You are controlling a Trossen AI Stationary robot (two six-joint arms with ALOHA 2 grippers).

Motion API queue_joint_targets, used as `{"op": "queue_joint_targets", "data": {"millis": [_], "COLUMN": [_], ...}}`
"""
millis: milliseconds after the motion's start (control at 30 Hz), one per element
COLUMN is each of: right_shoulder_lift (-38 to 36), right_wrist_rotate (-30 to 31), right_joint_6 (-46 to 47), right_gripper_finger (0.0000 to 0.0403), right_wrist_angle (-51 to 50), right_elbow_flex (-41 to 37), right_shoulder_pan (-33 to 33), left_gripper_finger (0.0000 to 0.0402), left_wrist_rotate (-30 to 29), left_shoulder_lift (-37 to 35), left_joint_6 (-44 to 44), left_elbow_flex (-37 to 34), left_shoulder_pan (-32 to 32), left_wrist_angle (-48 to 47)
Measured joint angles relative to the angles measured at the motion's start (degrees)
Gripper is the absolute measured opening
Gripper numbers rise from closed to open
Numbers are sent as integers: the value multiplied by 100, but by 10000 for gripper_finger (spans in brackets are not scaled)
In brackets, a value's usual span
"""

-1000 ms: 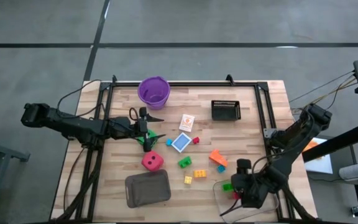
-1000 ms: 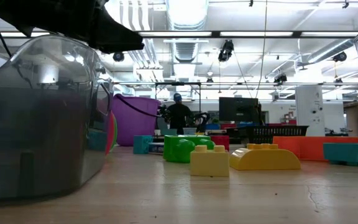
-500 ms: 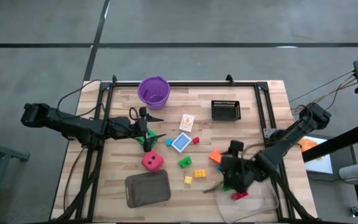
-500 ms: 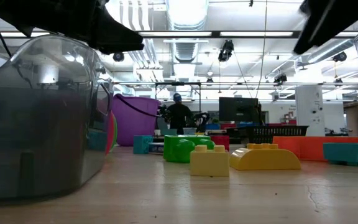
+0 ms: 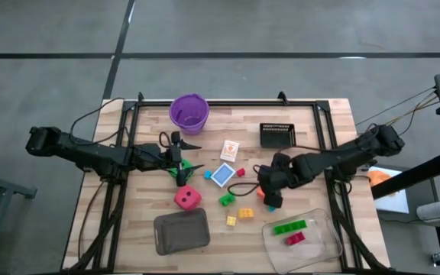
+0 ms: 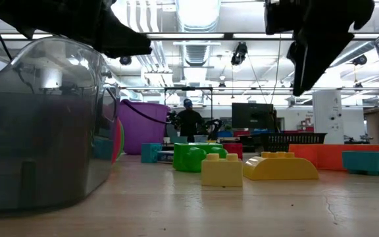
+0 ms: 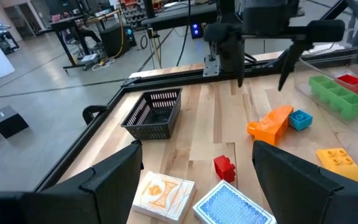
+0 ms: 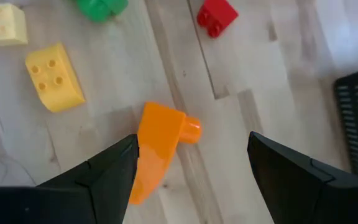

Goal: Pick & Place Toys
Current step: Put the large orange game piece into the transparent bin

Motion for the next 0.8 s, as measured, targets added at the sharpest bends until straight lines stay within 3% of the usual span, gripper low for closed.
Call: {"op": "queue_joint_targets", "data": {"millis": [800], "right_shoulder_lift": [69], "right_wrist_rotate": [-736], "right_joint_6": [-417], "right_gripper_finger": [297], "right_wrist_angle": [1255], "right_elbow_flex": [-1134], "right_shoulder_pan": [-428], "left_gripper_finger": [303], "left_wrist_rotate": [-132], "left_shoulder_lift": [0], "left_joint_6": [-2], "left_elbow_flex": [-2], "left_shoulder_pan": [-2], "left_wrist_angle": [-88]}}
